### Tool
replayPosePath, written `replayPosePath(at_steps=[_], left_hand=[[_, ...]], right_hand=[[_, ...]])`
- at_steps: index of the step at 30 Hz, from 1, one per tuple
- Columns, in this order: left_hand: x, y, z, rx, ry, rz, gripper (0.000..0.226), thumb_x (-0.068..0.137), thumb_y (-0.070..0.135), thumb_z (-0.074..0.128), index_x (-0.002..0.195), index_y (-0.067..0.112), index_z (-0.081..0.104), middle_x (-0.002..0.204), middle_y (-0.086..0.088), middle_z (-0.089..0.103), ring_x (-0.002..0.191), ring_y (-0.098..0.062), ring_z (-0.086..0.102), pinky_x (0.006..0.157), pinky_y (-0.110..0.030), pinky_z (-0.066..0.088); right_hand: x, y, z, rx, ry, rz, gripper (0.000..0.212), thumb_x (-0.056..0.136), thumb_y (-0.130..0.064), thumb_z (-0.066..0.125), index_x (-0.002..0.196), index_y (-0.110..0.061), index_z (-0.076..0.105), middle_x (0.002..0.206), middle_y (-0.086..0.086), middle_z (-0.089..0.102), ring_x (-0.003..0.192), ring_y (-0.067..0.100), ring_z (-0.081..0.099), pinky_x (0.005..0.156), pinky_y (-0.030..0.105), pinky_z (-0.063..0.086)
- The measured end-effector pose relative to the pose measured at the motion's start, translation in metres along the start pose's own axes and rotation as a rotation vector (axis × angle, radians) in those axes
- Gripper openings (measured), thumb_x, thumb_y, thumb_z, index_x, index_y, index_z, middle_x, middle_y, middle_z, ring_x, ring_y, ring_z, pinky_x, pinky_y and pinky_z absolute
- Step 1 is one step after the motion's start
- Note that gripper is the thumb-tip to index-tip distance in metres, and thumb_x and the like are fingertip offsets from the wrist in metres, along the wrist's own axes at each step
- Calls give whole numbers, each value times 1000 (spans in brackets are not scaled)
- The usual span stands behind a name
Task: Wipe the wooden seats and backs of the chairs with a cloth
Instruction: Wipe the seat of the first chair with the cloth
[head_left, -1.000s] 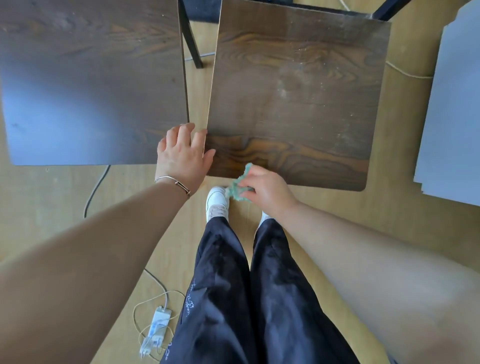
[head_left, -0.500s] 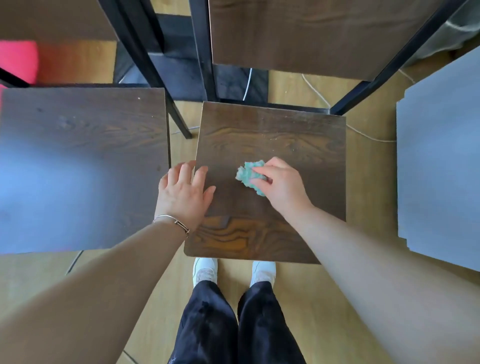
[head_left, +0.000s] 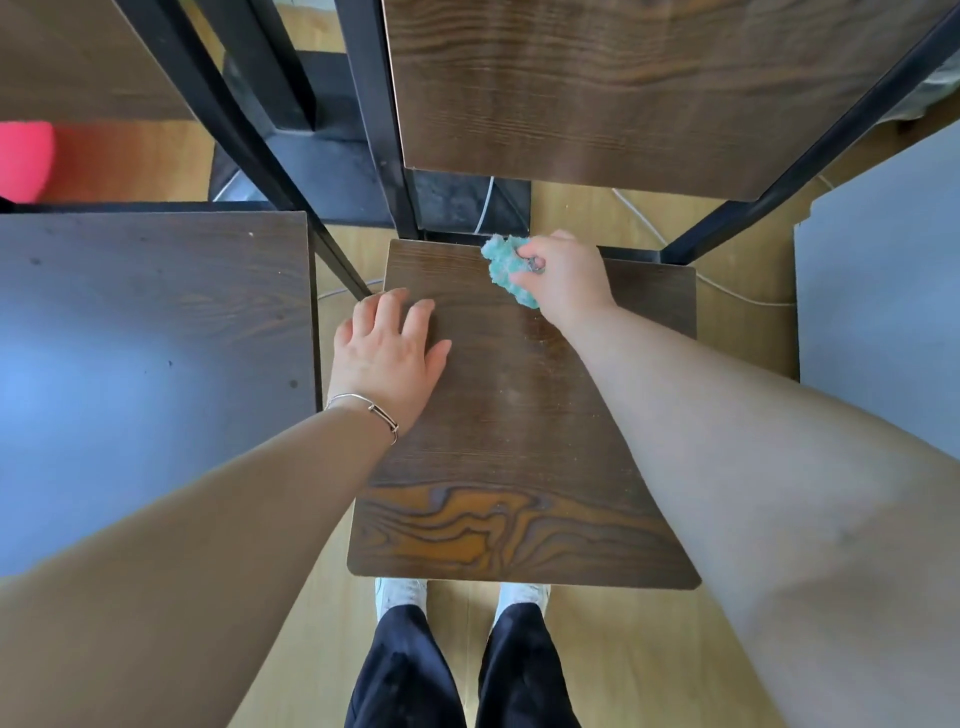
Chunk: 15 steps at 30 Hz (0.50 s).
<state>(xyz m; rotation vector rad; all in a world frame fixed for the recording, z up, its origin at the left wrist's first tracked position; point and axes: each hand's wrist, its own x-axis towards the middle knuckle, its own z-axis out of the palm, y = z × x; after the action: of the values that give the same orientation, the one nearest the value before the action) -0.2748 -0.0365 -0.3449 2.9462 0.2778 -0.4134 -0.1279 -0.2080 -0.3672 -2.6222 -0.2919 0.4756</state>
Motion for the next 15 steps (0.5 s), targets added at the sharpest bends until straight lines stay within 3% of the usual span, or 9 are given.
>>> replayPosePath(at_steps=[7,15], left_hand=[[-36,-3,7,-14,-60,3,52,98,49,39,142,22,38,144,-7,38,130,-33,32,104,-47,33],[-95,-17,24,-7,-125,-7,51,98,49,38,141,22,39,141,-7,39,128,-34,34,103,-49,33]], right_hand=[[-51,2,16,-5,-53,-20,20,86,-28,73,101,-14,68,94,-5,54,87,16,58,71,29,49],[-142,12,44,31,-118,-84,19,86,-23,71,100,-9,68,99,-1,57,83,22,58,71,30,46]])
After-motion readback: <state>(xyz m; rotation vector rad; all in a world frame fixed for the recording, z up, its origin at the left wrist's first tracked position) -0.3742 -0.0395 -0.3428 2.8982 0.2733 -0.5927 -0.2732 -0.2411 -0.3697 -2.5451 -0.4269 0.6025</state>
